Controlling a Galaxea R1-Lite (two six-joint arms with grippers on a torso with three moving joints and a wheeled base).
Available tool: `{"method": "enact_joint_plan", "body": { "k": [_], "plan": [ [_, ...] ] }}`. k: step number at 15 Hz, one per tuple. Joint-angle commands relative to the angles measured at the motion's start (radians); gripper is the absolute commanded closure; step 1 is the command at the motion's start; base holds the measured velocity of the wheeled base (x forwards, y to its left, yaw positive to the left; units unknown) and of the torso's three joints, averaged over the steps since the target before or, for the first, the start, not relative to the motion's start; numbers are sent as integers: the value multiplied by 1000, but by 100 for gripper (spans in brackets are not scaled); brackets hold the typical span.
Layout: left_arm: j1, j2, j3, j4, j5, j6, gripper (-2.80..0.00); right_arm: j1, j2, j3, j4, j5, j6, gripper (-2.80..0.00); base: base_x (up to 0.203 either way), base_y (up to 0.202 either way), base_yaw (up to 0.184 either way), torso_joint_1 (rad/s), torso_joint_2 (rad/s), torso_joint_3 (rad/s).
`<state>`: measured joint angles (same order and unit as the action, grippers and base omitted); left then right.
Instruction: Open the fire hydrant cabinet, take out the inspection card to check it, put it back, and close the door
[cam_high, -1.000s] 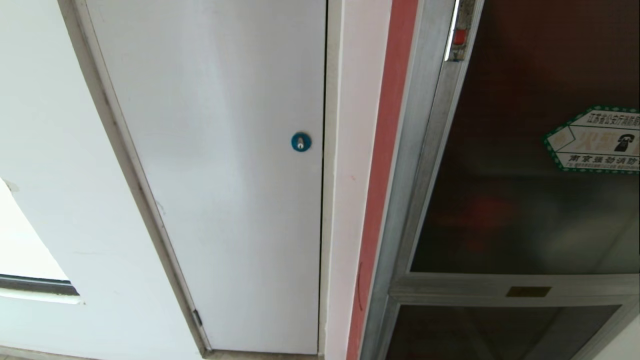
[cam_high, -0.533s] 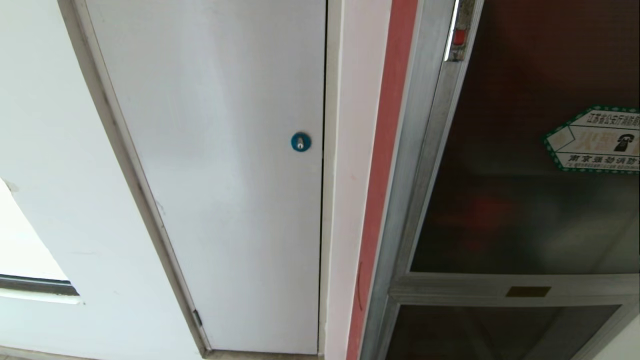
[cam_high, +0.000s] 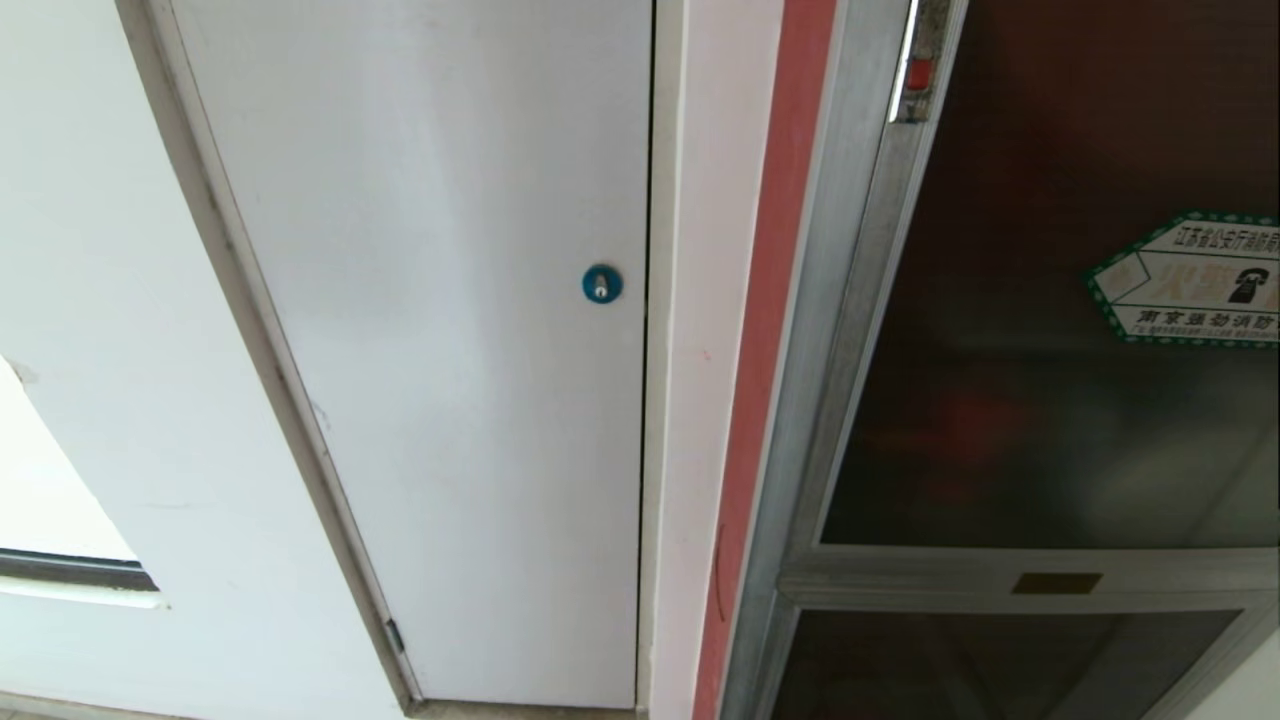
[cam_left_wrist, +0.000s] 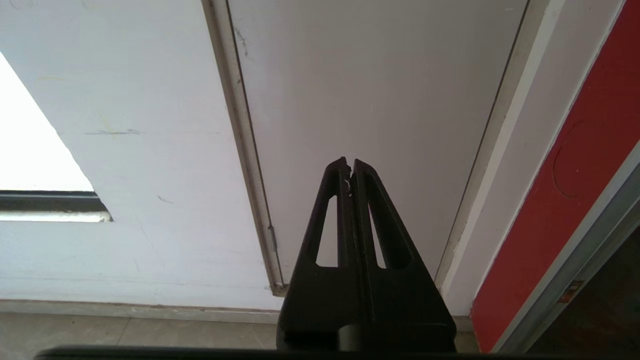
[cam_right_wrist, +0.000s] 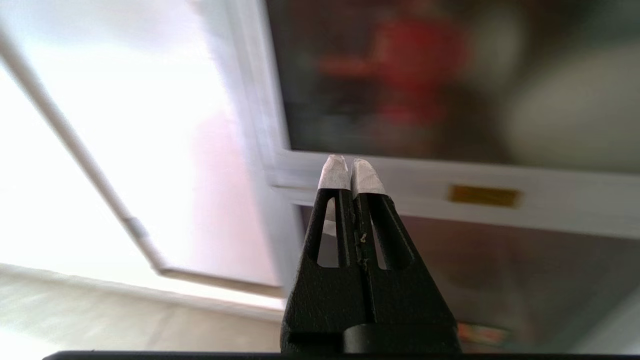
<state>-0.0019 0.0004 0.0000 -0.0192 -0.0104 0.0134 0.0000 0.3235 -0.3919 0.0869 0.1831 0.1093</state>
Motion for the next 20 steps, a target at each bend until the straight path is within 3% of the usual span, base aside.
{"method": "enact_joint_plan", "body": {
  "k": [1,5,8,14,20],
  "plan": [
    [-1,0,14,-1,0,0,0,0,211,-136,6,77,20,0,0,0,0,0,0,0],
    [0,0,14,-1,0,0,0,0,447,-349,14,249,32,0,0,0,0,0,0,0],
    [-1,1,14,-1,0,0,0,35,581,-573,108,309,33,0,0,0,0,0,0,0],
    [0,0,14,-1,0,0,0,220,846,-912,192,320,32,0,0,0,0,0,0,0],
    [-1,1,14,-1,0,0,0,232,1029,-1154,201,285,31,0,0,0,0,0,0,0]
  ]
}}
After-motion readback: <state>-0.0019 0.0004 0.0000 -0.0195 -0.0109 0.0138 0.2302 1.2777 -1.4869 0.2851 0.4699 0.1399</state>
